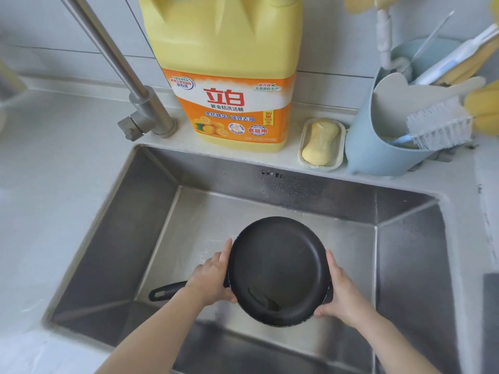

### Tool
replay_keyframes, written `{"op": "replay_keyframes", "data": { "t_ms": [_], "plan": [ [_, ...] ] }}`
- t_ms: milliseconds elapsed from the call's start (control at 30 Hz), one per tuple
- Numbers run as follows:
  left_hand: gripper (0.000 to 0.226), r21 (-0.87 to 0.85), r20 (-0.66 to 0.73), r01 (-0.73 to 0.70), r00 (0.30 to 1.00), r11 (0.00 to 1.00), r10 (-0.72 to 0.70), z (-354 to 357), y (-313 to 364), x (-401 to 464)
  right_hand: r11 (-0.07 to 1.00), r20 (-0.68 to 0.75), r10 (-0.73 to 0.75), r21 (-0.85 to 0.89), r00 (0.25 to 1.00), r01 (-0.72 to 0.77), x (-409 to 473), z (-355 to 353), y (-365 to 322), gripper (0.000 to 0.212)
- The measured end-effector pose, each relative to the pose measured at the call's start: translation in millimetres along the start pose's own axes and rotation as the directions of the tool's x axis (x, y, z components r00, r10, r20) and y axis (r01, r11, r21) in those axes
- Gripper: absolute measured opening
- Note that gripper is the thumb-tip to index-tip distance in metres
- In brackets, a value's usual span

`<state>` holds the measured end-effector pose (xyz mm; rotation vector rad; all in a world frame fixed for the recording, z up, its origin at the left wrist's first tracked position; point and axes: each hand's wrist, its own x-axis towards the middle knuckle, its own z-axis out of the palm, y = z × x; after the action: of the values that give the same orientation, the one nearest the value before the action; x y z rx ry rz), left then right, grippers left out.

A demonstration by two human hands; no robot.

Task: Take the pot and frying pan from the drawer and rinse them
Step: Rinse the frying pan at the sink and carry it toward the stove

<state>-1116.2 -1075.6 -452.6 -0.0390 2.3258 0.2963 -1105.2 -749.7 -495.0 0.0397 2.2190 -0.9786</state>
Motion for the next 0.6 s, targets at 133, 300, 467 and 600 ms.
{"op": "replay_keyframes", "data": {
  "t_ms": [133, 300, 467, 600],
  "plan": [
    [0.140, -0.096, 0.050, -0.011, 0.999, 0.995, 0.016, 0, 0, 0, 1.000, 0.000, 0.015, 0.026, 1.000, -0.015, 2, 2, 4, 0.156],
    [0.139, -0.196, 0.055, -0.052, 0.996, 0.979, 0.064, -9, 1, -7, 0.997, 0.010, 0.037, 0.073, 0.999, -0.037, -6, 5, 1, 0.154],
    [0.140, -0.242, 0.071, -0.107, 0.989, 0.964, 0.127, -30, -3, -29, 0.991, -0.012, -0.010, 0.133, 1.000, 0.011, -34, -6, -21, 0.149],
    [0.140, -0.267, -0.003, -0.168, 0.985, 0.949, 0.174, -60, -2, -58, 0.986, -0.078, -0.070, 0.147, 0.994, 0.081, -69, -28, -56, 0.142]
  ]
}}
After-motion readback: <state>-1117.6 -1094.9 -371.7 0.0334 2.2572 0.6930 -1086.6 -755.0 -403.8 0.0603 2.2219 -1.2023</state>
